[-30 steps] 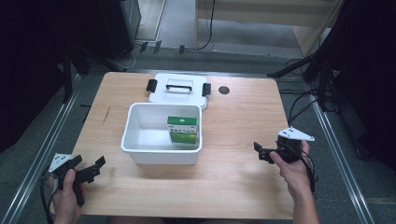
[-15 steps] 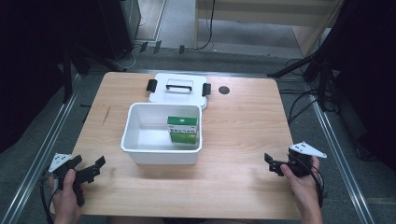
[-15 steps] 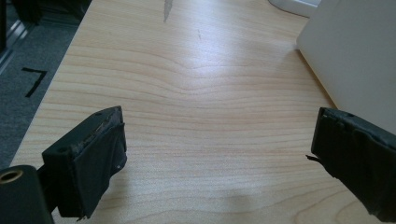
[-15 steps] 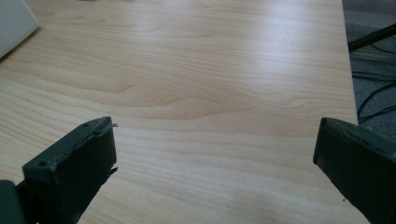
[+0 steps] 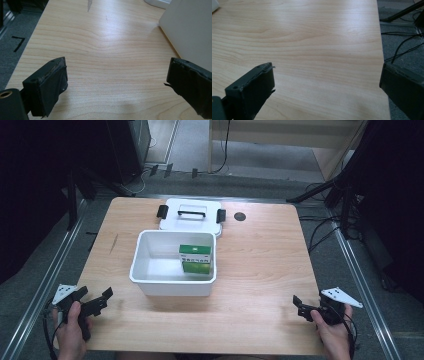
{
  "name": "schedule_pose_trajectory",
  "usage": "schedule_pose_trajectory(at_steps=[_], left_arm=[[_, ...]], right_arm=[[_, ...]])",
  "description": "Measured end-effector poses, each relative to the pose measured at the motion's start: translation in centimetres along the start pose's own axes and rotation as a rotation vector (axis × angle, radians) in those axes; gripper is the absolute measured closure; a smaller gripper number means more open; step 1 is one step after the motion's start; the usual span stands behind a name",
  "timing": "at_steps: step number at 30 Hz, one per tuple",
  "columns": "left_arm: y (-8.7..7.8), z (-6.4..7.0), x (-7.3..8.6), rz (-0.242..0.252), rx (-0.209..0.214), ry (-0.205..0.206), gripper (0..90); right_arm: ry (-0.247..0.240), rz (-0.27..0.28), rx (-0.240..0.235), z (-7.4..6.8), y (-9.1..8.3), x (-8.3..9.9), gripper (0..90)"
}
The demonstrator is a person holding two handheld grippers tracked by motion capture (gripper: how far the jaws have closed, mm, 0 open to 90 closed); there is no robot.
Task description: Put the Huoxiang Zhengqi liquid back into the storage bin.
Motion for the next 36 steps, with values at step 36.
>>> schedule_pose_trajectory(at_steps=[36], left_arm=[[0.1, -0.2, 0.0, -0.003, -0.011, -0.017, 4.0]], right_arm=[[0.078, 0.049, 0.022, 0.8, -2.1, 2.9, 12.8]])
Point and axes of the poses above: each handheld gripper's, and its own axes: y roughly forward along the jaws, x roughly out of its underside, z roughly to its right, the point moved 7 cm from there along y, roughly forward along the jaws, and after that the axes turned 6 degrees about x, right-handed, at the moved point
